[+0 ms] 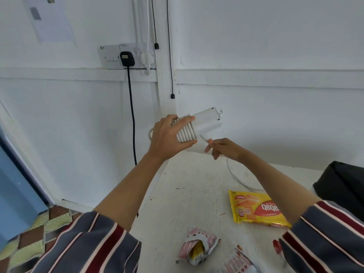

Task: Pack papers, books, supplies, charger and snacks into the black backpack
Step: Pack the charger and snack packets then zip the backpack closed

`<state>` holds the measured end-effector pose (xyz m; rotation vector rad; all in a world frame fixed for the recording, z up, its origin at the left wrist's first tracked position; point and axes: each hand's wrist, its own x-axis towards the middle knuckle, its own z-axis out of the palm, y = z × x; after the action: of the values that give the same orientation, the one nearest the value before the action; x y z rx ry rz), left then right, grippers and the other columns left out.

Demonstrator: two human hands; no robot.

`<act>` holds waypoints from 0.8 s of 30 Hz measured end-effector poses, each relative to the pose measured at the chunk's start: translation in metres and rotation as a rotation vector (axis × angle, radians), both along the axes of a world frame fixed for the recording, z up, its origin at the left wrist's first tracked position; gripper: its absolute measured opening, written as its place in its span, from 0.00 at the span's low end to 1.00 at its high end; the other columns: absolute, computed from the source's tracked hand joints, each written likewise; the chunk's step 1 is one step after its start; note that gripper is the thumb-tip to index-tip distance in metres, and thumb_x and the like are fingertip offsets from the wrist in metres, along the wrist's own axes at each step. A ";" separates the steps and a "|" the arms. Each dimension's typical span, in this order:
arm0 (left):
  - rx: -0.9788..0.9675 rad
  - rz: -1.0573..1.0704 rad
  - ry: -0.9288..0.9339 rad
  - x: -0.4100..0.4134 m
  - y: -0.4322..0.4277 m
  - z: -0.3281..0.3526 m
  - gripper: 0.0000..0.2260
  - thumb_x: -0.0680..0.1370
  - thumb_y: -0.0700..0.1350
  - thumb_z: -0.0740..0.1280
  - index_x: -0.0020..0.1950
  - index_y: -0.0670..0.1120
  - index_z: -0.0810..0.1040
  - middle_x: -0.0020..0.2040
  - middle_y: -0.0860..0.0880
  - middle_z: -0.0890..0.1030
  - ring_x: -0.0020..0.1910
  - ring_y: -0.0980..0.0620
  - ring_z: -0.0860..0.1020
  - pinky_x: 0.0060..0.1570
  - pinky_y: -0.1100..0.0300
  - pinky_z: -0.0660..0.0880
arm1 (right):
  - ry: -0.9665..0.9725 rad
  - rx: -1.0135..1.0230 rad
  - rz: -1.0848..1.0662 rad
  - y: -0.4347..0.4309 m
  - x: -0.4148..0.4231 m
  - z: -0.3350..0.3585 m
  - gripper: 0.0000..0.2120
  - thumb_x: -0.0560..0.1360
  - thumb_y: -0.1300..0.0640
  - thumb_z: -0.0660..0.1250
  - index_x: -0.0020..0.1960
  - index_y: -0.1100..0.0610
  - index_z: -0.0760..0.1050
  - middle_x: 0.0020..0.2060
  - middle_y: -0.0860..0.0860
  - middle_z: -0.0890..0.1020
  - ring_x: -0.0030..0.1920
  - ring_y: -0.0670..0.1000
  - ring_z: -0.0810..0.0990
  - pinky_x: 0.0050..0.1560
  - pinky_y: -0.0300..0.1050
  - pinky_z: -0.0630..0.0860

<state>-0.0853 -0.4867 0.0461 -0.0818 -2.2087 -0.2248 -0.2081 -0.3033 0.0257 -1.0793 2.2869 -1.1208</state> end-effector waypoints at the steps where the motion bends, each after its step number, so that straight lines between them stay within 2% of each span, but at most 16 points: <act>1: -0.037 0.024 -0.007 0.000 -0.002 0.000 0.29 0.65 0.64 0.66 0.64 0.55 0.70 0.49 0.43 0.76 0.45 0.44 0.76 0.46 0.51 0.72 | -0.002 -0.036 -0.028 0.006 -0.003 -0.002 0.18 0.81 0.50 0.53 0.48 0.57 0.79 0.31 0.53 0.75 0.35 0.48 0.74 0.46 0.38 0.69; 3: -0.076 0.076 -0.026 0.000 -0.006 0.000 0.29 0.64 0.65 0.66 0.63 0.56 0.71 0.49 0.43 0.76 0.46 0.43 0.77 0.47 0.50 0.72 | -0.004 -0.166 -0.097 0.018 -0.006 -0.003 0.12 0.81 0.57 0.55 0.48 0.57 0.77 0.31 0.53 0.75 0.36 0.48 0.73 0.46 0.39 0.68; 6: -0.063 0.137 -0.040 -0.002 -0.008 -0.004 0.30 0.61 0.62 0.70 0.62 0.53 0.75 0.49 0.42 0.77 0.46 0.41 0.77 0.47 0.49 0.71 | 0.082 -0.254 -0.148 0.026 -0.004 0.000 0.08 0.79 0.62 0.59 0.44 0.55 0.73 0.28 0.54 0.74 0.32 0.53 0.71 0.38 0.41 0.69; 8: -0.042 0.164 -0.040 -0.003 -0.007 -0.009 0.30 0.61 0.61 0.71 0.61 0.53 0.76 0.49 0.41 0.77 0.45 0.41 0.76 0.46 0.48 0.71 | 0.309 -0.132 -0.125 0.024 0.002 0.003 0.07 0.79 0.61 0.60 0.43 0.56 0.74 0.28 0.54 0.75 0.32 0.53 0.72 0.36 0.42 0.68; 10: 0.018 0.182 -0.050 -0.006 -0.004 -0.012 0.30 0.61 0.59 0.73 0.61 0.52 0.76 0.49 0.41 0.77 0.46 0.40 0.76 0.47 0.48 0.70 | 0.536 0.045 -0.045 0.020 0.018 0.008 0.07 0.79 0.58 0.61 0.50 0.59 0.76 0.34 0.55 0.78 0.34 0.54 0.75 0.38 0.43 0.69; 13: 0.127 0.219 -0.123 -0.009 0.005 -0.017 0.31 0.62 0.57 0.77 0.63 0.52 0.75 0.52 0.41 0.76 0.49 0.40 0.74 0.49 0.49 0.68 | 0.861 0.259 0.067 0.012 0.037 0.013 0.12 0.80 0.58 0.58 0.59 0.59 0.75 0.49 0.56 0.80 0.48 0.57 0.78 0.46 0.47 0.72; 14: 0.167 0.228 -0.159 -0.010 0.009 -0.018 0.31 0.63 0.57 0.76 0.64 0.53 0.74 0.53 0.42 0.75 0.50 0.41 0.74 0.50 0.50 0.67 | 0.949 0.288 0.077 0.010 0.041 0.019 0.12 0.80 0.58 0.57 0.59 0.59 0.75 0.51 0.55 0.80 0.51 0.57 0.78 0.46 0.47 0.72; 16: 0.222 0.225 -0.220 -0.011 0.016 -0.018 0.30 0.65 0.58 0.75 0.65 0.55 0.73 0.55 0.45 0.74 0.52 0.44 0.73 0.52 0.52 0.66 | 1.079 0.215 0.080 0.012 0.045 0.036 0.11 0.79 0.59 0.59 0.57 0.58 0.78 0.48 0.54 0.81 0.48 0.57 0.79 0.43 0.46 0.71; 19: 0.250 0.167 -0.262 -0.012 0.021 -0.012 0.29 0.65 0.57 0.75 0.64 0.55 0.72 0.54 0.46 0.74 0.52 0.45 0.73 0.52 0.53 0.67 | 1.299 -0.038 0.097 0.018 0.035 0.055 0.07 0.70 0.59 0.66 0.43 0.56 0.82 0.35 0.51 0.83 0.34 0.55 0.81 0.33 0.43 0.72; 20: 0.250 0.137 -0.273 -0.012 0.022 -0.009 0.29 0.64 0.56 0.76 0.64 0.55 0.72 0.54 0.47 0.74 0.52 0.46 0.73 0.52 0.54 0.67 | 1.326 -0.085 0.090 0.019 0.032 0.059 0.06 0.68 0.58 0.67 0.41 0.56 0.82 0.33 0.50 0.82 0.32 0.54 0.80 0.31 0.41 0.70; 22: 0.257 0.065 -0.276 -0.012 0.020 -0.005 0.29 0.64 0.55 0.76 0.62 0.55 0.73 0.53 0.48 0.74 0.51 0.47 0.73 0.51 0.54 0.67 | 1.264 -0.154 0.074 0.021 0.026 0.065 0.07 0.70 0.56 0.67 0.42 0.56 0.82 0.33 0.50 0.82 0.31 0.54 0.78 0.32 0.41 0.68; 24: 0.269 -0.018 -0.266 -0.011 0.020 -0.002 0.28 0.63 0.54 0.77 0.61 0.55 0.74 0.53 0.49 0.75 0.51 0.47 0.73 0.52 0.52 0.69 | 1.093 -0.274 0.009 0.023 0.019 0.073 0.08 0.71 0.52 0.68 0.43 0.56 0.83 0.34 0.47 0.80 0.32 0.50 0.75 0.34 0.41 0.67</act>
<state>-0.0960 -0.4671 0.0443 0.0814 -2.4190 -0.5690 -0.1886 -0.2799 0.0984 -2.2155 2.8998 -0.9638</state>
